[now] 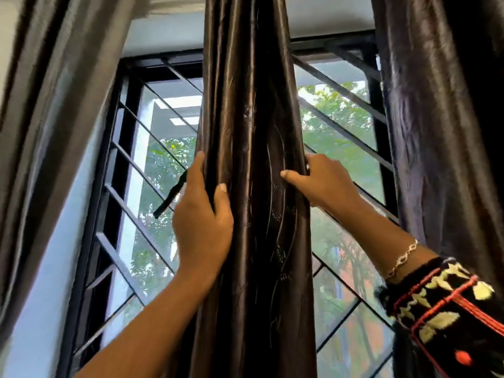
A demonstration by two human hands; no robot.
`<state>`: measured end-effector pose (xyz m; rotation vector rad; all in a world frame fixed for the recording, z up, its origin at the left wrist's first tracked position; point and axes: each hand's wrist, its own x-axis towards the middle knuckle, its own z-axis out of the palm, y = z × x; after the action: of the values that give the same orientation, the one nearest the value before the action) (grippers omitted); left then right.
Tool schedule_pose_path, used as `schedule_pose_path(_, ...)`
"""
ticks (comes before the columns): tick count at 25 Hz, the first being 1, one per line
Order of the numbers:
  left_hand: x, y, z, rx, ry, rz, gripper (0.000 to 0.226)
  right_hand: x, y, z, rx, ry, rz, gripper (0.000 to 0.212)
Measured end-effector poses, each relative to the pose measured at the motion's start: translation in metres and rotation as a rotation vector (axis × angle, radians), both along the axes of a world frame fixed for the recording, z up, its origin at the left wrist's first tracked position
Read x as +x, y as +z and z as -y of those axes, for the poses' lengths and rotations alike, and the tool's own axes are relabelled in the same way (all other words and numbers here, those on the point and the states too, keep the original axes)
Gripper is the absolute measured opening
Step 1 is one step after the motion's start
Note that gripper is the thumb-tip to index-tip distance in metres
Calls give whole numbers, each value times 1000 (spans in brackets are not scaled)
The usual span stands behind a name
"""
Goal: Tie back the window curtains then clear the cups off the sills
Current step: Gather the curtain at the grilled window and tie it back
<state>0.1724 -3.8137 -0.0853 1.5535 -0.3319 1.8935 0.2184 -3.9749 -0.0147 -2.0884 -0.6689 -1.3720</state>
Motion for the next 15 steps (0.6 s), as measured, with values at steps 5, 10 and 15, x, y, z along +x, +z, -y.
schedule_pose_path(5, 11, -32, 8, 146, 199, -205, 69, 11, -31, -5, 14, -13, -70, 30)
schedule_pose_path(10, 9, -55, 5, 39, 244, -380, 75, 26, -62, -9, 1, -31, -156, 27)
schedule_pose_path(15, 18, -70, 11, 177, 347, -451, 72, 28, -84, -14, 30, -52, -165, 20)
